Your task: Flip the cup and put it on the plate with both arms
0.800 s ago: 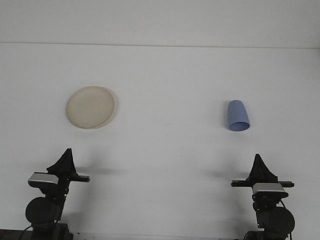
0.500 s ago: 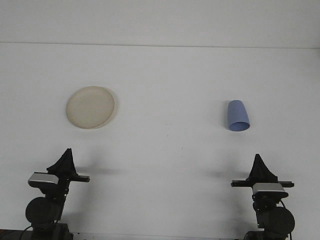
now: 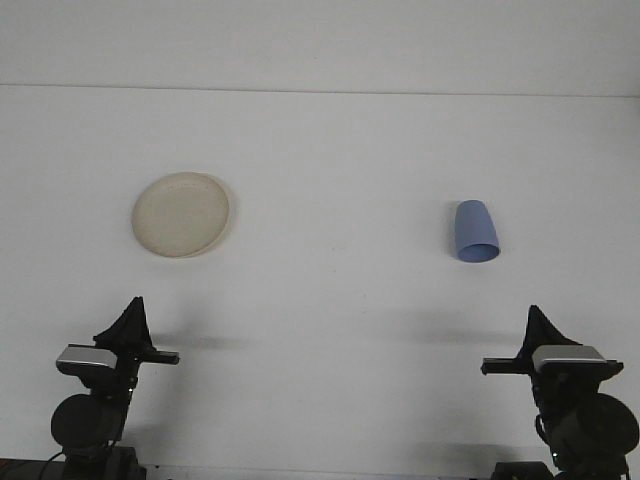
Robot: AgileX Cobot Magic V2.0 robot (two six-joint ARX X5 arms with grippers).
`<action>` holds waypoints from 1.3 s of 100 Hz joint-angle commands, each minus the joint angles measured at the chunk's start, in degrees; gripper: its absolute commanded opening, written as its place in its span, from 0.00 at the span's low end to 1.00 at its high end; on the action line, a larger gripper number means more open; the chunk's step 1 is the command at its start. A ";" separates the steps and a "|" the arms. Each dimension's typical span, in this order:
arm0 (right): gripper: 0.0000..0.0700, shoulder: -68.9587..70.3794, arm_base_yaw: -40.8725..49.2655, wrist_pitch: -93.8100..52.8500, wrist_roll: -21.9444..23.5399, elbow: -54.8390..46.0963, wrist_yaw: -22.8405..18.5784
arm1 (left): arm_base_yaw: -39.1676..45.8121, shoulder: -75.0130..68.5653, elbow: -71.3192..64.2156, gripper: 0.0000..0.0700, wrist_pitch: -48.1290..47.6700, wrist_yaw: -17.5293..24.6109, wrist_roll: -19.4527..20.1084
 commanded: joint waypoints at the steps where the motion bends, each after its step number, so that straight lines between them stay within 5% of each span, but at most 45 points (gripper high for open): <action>1: 0.00 4.00 0.00 -3.85 0.81 5.86 -0.13 | 0.04 -0.07 -1.11 0.02 0.81 -0.31 0.22; 30: 0.00 19.89 0.00 -19.50 0.77 23.02 -0.17 | 0.04 -0.07 -1.11 0.02 0.83 -0.31 0.22; 73: 0.01 24.00 0.00 -25.09 0.96 24.79 -0.11 | 0.04 -0.07 -1.11 0.02 0.81 -0.31 0.22; 79: 0.12 24.00 0.00 -25.11 0.96 24.79 -0.13 | 0.04 -0.07 -1.11 0.02 0.81 -0.31 0.20; 91: 0.57 24.00 0.00 -25.11 0.96 24.79 -0.13 | 0.04 -0.07 -1.11 0.02 0.81 -0.31 0.22; 96: 0.68 24.00 0.00 -25.11 0.96 24.79 -0.04 | 0.04 -0.07 -1.11 0.02 0.81 -0.31 0.22; 130: 0.69 27.47 0.00 -18.43 0.98 24.76 0.11 | 0.04 -0.07 -1.11 0.02 0.81 -0.31 0.22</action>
